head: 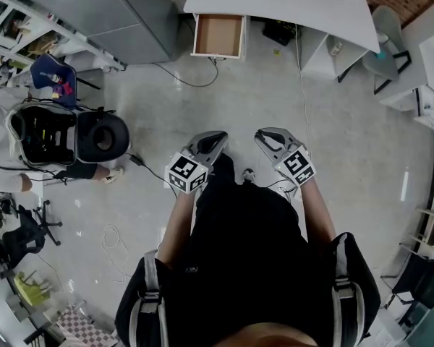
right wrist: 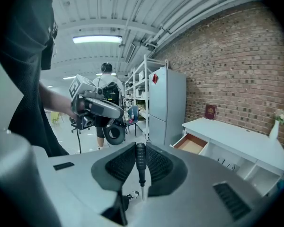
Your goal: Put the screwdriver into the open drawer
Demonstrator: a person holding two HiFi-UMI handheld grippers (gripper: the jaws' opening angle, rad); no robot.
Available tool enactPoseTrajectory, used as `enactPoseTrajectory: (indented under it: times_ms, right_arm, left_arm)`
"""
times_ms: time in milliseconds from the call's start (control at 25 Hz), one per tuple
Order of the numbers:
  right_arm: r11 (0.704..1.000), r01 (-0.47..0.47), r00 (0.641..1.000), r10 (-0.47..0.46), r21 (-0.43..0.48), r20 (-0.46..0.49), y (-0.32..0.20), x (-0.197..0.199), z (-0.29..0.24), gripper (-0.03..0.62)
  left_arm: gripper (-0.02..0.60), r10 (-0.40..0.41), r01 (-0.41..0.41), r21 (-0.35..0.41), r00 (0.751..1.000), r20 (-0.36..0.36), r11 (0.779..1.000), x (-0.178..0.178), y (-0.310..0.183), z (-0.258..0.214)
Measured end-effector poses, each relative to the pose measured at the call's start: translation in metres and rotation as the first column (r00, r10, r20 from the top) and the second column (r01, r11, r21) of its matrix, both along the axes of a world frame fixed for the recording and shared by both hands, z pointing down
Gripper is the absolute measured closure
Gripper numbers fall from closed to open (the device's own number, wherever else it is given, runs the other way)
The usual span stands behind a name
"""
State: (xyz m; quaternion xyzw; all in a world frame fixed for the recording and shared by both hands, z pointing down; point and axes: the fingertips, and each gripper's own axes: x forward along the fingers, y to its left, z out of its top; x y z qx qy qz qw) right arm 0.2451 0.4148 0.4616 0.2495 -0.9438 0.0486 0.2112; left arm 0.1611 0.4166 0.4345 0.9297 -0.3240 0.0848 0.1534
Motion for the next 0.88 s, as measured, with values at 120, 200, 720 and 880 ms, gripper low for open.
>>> enactPoseTrajectory:
  times_ms: [120, 200, 720, 880]
  right_arm:
    - [1.0, -0.005, 1.0, 0.005, -0.003, 0.001, -0.01, -0.008, 0.0, 0.474]
    - [1.0, -0.008, 1.0, 0.008, -0.007, 0.001, -0.018, -0.014, 0.001, 0.475]
    - [0.998, -0.042, 0.999, 0.041, -0.041, -0.029, -0.089, -0.054, 0.006, 0.475]
    - [0.998, -0.05, 0.998, 0.048, -0.045, -0.045, -0.114, -0.067, 0.008, 0.474]
  left_arm:
    - [0.565, 0.004, -0.004, -0.006, 1.0, -0.002, 1.0, -0.006, -0.01, 0.002]
    - [0.565, 0.009, -0.009, -0.009, 1.0, -0.006, 1.0, -0.012, -0.019, 0.004]
    - [0.565, 0.051, -0.051, -0.023, 0.999, -0.018, 0.998, -0.053, -0.102, 0.006]
    - [0.565, 0.067, -0.067, -0.019, 0.998, -0.021, 0.998, -0.065, -0.132, 0.005]
